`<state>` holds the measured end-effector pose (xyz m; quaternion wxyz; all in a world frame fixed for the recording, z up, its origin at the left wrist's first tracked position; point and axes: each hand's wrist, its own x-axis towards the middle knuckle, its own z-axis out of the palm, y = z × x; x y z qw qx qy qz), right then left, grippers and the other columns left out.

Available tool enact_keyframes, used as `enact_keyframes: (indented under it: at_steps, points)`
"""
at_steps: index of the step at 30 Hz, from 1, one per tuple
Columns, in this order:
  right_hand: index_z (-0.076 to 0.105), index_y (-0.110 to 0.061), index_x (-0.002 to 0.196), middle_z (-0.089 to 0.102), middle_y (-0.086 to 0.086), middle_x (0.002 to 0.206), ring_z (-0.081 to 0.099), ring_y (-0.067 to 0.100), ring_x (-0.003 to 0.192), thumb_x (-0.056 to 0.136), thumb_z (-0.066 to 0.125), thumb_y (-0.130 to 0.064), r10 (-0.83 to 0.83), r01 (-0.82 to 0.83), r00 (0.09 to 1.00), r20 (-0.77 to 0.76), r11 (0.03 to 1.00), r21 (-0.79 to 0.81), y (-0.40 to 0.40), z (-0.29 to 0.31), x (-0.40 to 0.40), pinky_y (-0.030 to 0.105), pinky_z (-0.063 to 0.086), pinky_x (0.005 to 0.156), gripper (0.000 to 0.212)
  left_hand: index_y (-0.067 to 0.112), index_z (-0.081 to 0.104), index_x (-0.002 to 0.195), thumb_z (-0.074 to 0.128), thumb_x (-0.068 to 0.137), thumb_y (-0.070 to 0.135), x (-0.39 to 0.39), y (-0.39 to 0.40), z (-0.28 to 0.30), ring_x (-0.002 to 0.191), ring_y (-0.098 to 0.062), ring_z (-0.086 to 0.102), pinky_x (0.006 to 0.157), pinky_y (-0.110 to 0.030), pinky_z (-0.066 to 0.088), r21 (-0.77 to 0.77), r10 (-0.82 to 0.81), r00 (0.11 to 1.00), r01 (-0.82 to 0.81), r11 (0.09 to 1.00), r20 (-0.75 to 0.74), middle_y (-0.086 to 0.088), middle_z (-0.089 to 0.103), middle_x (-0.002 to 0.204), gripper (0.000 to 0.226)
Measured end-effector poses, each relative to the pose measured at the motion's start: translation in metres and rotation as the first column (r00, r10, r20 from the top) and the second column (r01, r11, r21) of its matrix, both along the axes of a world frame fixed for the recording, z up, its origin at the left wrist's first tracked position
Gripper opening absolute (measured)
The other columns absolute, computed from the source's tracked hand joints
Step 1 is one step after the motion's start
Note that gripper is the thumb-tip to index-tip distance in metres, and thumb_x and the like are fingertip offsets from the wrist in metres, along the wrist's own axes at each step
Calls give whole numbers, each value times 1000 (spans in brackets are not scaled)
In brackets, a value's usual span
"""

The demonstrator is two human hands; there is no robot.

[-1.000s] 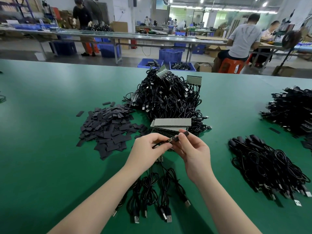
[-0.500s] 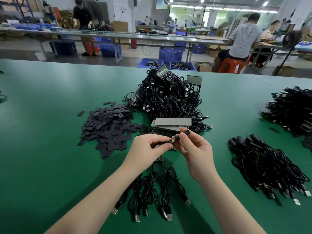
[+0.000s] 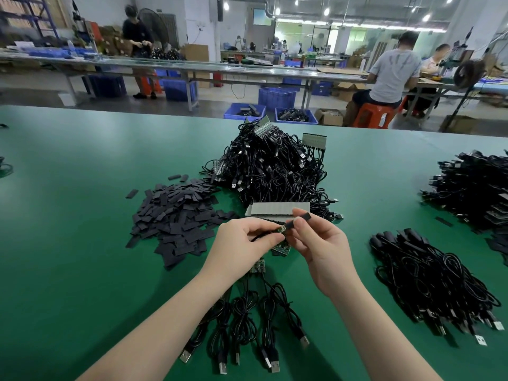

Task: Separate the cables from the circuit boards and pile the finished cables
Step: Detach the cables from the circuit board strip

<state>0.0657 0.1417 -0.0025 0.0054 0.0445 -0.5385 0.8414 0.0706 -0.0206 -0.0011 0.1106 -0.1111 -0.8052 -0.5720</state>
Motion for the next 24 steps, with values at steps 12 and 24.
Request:
enact_keyframes:
  at_steps: [12, 24]
  points:
    - [77, -20, 94, 78, 1, 84, 72, 7, 78, 87, 71, -1, -51, 87, 985, -162, 971, 223, 1, 11, 0, 16, 55, 72, 21, 46, 71, 82, 79, 80, 24, 5, 2, 15, 67, -4, 70, 64, -12, 51, 70, -21, 999, 19, 997, 26, 19, 73, 81, 23]
    - [77, -35, 98, 68, -3, 76, 65, 10, 74, 80, 78, -20, -11, 74, 974, -225, 959, 274, -1, 12, 0, 20, 54, 73, 24, 42, 77, 89, 85, 69, 33, 9, 3, 23, 87, 2, 69, 74, -9, 50, 134, -43, 998, 48, 990, -38, 20, 74, 88, 23]
